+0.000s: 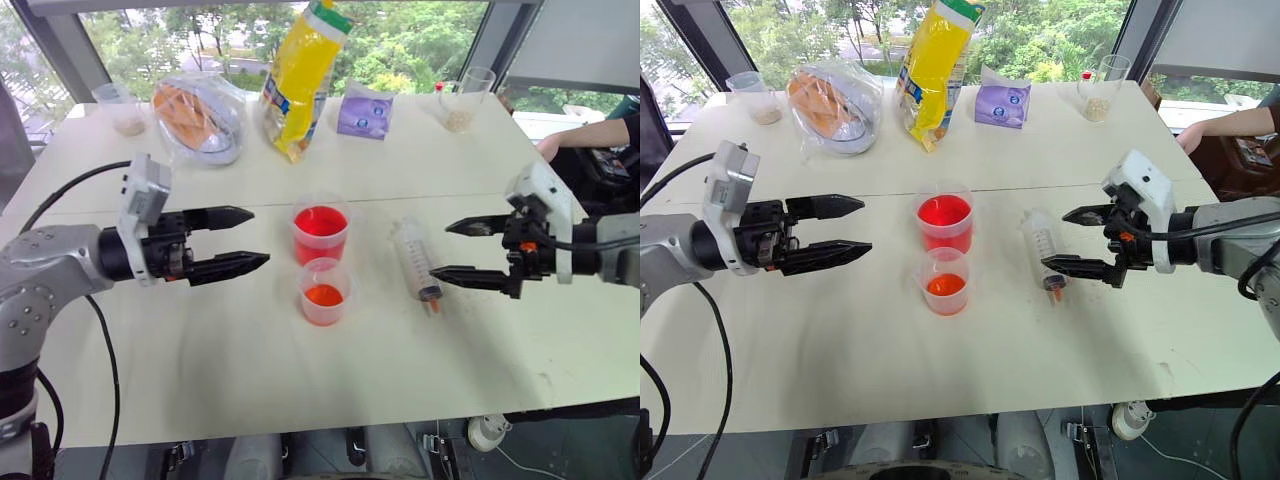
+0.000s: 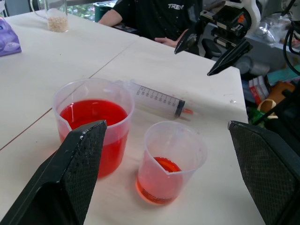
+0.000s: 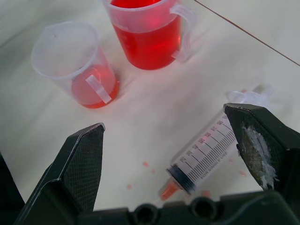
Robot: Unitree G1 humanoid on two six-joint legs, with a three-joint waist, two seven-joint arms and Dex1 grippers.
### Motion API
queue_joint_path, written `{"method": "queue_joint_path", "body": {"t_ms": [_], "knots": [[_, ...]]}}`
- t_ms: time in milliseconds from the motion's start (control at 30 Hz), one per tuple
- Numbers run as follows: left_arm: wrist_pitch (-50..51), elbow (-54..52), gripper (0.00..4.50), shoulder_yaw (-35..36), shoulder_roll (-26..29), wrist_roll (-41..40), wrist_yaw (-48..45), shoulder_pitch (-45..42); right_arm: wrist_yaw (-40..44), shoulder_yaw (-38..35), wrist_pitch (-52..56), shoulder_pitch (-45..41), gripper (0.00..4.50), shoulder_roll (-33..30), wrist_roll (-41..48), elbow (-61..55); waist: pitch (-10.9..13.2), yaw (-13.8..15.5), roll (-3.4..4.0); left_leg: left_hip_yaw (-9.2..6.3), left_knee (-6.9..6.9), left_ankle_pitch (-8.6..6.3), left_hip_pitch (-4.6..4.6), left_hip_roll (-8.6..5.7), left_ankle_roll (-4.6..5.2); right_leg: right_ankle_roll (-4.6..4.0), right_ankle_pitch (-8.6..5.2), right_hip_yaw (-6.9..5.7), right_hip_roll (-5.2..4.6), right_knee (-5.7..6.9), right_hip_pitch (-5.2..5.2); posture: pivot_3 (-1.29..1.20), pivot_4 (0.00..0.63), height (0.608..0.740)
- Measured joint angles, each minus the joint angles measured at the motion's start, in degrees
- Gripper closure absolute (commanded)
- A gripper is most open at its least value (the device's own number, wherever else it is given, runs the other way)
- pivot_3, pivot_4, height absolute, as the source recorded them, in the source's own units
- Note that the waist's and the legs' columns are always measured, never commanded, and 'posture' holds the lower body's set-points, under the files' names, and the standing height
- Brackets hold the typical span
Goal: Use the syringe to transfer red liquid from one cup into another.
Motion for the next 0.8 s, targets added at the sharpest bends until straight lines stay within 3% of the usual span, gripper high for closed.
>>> {"method": "queue_joint_path", "body": {"t_ms": [500,800], "knots": [[-1.61,0.56,0.23,-1.46,-0.87,0.94,-1.48,0.13,-0.46,2.83,0.46,-0.68,0.05,-0.17,-2.74,4.12,0.0,-0.03,0.0,0.0,0.01,0.0,0.03,-0.01,0.0,0.0,0.0,0.0,0.01,0.0,0.03,0.0,0.15,0.74],[-3.87,1.82,0.23,-2.62,-2.87,2.97,-1.58,-0.12,-3.13,12.5,7.76,-12.57,0.05,1.2,-6.69,10.23,0.0,-0.13,0.0,0.01,0.03,0.01,0.04,-0.01,-0.01,-0.01,0.0,0.0,0.01,0.02,0.02,0.0,0.15,0.74]]}}
